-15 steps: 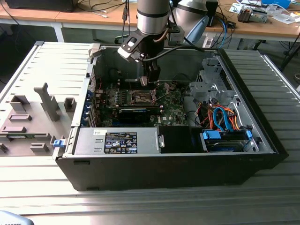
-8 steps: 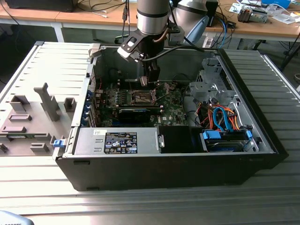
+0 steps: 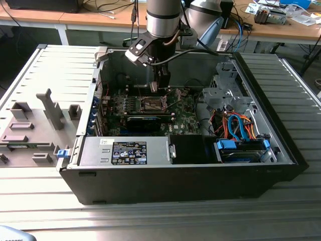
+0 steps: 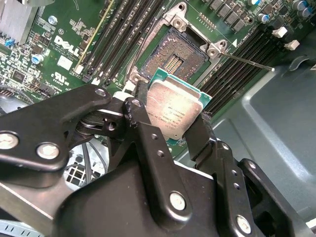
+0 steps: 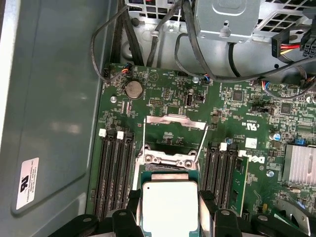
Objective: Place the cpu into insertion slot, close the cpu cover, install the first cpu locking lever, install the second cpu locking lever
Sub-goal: 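Place the cpu into insertion slot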
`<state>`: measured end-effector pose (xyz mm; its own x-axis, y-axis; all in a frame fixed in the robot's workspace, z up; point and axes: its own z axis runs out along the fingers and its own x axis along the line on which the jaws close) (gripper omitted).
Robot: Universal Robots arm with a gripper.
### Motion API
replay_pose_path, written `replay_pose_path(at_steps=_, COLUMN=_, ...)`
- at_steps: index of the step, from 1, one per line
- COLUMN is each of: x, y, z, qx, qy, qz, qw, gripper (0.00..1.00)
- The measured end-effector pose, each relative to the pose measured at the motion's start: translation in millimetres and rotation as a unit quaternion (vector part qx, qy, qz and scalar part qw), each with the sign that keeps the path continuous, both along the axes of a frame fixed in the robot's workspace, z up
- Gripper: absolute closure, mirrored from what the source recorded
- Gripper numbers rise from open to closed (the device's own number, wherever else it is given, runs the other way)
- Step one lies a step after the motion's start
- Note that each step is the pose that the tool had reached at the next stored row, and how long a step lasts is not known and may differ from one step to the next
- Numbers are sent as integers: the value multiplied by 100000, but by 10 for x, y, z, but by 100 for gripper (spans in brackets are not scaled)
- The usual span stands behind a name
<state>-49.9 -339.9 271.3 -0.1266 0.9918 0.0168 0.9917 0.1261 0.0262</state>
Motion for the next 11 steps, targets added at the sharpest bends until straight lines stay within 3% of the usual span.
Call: replay_pose_path(at_steps=11, x=0, y=0, z=-9, qx=3, qy=-2, qz=-2267, qw=99974, gripper=45)
